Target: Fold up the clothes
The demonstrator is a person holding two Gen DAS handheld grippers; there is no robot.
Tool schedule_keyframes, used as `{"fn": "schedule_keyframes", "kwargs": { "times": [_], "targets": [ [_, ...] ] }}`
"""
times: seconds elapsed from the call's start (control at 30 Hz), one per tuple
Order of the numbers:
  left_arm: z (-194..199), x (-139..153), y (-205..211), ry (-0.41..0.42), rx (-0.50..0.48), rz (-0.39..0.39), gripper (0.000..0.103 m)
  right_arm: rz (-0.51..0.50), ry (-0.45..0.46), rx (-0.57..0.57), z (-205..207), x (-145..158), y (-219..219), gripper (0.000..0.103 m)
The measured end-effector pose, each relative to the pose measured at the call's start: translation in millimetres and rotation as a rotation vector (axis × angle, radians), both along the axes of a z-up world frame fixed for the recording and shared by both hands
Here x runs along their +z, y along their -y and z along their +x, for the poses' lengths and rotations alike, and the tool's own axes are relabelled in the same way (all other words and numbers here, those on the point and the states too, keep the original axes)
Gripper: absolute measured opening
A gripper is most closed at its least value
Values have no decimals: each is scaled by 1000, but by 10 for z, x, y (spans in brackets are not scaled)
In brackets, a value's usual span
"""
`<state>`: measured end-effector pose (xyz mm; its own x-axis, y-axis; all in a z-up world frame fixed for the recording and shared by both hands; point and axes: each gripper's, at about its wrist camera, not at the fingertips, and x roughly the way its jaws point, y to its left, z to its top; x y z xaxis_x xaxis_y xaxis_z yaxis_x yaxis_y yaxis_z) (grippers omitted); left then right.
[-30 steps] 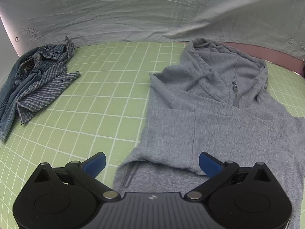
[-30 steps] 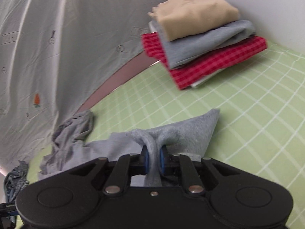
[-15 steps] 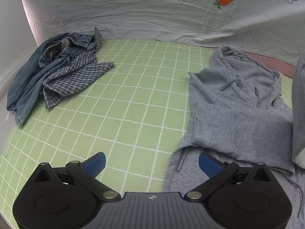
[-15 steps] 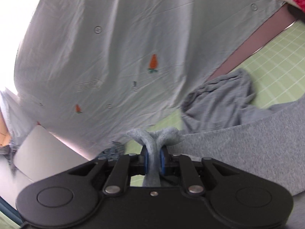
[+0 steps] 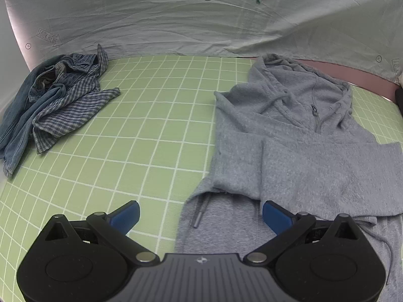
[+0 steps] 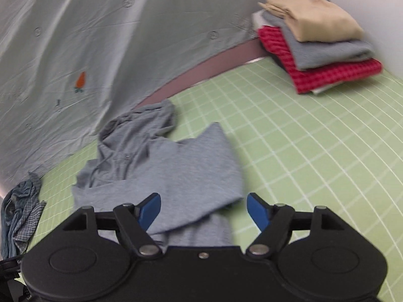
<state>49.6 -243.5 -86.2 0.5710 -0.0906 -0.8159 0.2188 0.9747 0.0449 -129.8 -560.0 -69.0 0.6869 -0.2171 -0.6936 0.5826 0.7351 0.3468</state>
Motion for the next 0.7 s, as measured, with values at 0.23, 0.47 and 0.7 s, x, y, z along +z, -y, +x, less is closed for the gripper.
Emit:
{"fn": "schedule_keyframes", "kwargs": {
  "times": [0.23,0.47,0.7],
  "targets": [
    [1,28,251,12,-30,15,102,30,-26,-106,-269,-182,377,78],
    [128,48,333,35,-34,32,102,0,-73,-109,-25,-348,507,81],
    [392,-51,446,14,-49,13,93,-17,-115,-111,292,-549,615,82]
  ]
}}
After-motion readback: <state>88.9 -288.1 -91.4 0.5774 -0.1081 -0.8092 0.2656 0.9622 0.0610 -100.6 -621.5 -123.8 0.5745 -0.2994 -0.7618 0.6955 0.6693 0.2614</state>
